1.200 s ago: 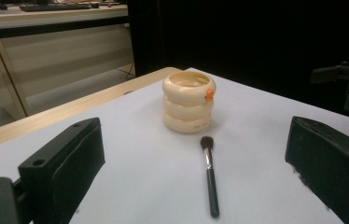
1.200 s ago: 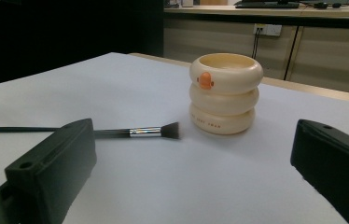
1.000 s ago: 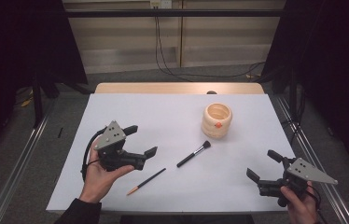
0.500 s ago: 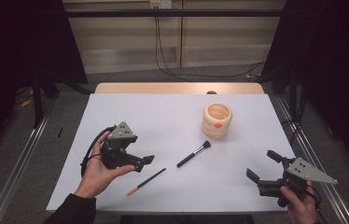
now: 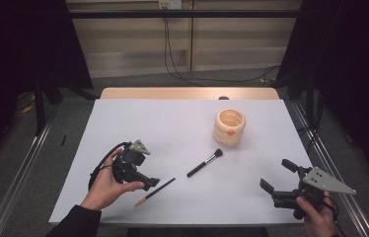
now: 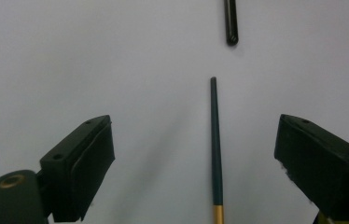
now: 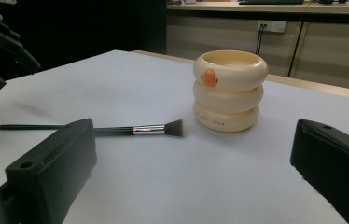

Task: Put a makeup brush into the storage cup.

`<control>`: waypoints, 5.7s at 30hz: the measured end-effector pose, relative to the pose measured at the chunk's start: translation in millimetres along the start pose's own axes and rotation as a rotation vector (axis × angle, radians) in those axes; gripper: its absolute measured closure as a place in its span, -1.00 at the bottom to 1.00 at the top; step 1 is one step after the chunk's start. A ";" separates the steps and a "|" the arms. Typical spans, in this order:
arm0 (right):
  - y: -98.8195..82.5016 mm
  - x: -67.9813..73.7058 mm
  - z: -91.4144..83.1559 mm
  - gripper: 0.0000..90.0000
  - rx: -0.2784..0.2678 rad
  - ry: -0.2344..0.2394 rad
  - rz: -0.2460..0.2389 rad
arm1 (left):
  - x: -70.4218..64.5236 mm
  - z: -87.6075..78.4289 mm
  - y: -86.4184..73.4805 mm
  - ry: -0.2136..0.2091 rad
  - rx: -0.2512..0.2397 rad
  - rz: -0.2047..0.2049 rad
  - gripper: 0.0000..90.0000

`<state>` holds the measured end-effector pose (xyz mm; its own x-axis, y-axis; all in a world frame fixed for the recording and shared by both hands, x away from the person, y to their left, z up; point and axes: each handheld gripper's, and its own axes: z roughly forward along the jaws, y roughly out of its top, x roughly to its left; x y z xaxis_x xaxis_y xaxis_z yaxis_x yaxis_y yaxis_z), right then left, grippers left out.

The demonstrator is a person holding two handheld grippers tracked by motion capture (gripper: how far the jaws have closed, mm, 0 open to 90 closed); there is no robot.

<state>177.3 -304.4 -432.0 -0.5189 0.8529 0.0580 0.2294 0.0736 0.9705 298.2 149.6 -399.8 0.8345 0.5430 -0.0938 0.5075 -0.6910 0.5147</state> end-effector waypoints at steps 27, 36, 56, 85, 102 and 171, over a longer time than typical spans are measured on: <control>-0.3 -0.1 0.7 -1.00 0.009 0.004 -0.002 | -12.8 34.0 -4.9 -0.050 0.331 0.057 0.03; -0.1 0.3 0.0 -1.00 0.006 0.005 -0.002 | -16.2 40.2 -9.5 -0.056 0.357 0.048 0.39; -0.5 0.7 0.2 -1.00 0.012 0.014 -0.003 | -23.4 43.9 -14.0 0.024 0.341 0.072 0.79; -0.9 0.5 0.9 -1.00 0.018 0.008 -0.001 | -7.9 35.5 -22.8 -0.068 0.272 -0.014 0.85; -0.8 0.4 0.6 -1.00 0.014 0.001 0.005 | -6.3 15.2 -26.2 -0.111 -0.001 -0.085 0.85; 0.4 0.8 0.7 -1.00 -0.012 0.022 0.005 | -39.5 -30.2 -3.3 -0.131 -0.740 -0.027 0.85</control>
<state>177.6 -303.3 -431.8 -0.5358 0.8416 0.0683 0.2221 0.0625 0.9730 257.1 144.8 -372.1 0.8661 0.4618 -0.1911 0.2895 -0.1518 0.9451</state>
